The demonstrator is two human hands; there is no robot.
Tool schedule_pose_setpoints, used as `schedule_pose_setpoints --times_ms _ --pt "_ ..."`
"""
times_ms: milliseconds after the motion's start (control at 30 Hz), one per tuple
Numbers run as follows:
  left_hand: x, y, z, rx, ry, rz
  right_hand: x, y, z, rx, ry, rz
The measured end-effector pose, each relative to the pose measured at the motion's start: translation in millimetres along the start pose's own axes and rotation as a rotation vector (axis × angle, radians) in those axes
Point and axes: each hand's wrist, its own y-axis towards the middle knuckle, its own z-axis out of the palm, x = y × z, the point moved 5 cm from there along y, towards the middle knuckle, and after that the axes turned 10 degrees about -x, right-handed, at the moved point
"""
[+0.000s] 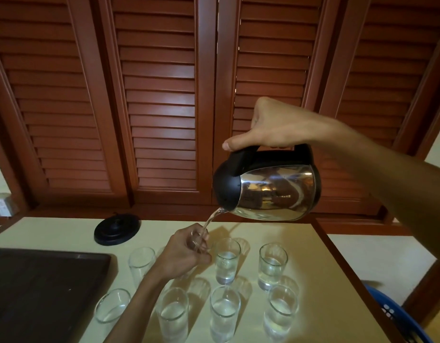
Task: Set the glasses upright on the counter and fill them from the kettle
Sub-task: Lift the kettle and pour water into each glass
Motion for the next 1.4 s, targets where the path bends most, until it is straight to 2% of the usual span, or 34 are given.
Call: schedule_pose_setpoints --times_ms 800,1167,1400 --pt "3.7 -2.3 -0.4 0.008 0.04 -0.027 -3.2 3.1 -10.9 -0.032 -0.057 0.016" --pt "-11.6 -2.9 0.8 -0.01 0.011 -0.022 -8.6 -4.4 4.4 -0.004 0.013 0.016" --pt "-30.9 -1.9 0.6 -0.038 -0.04 0.049 -24.4 -14.5 23.9 -0.004 0.13 0.072"
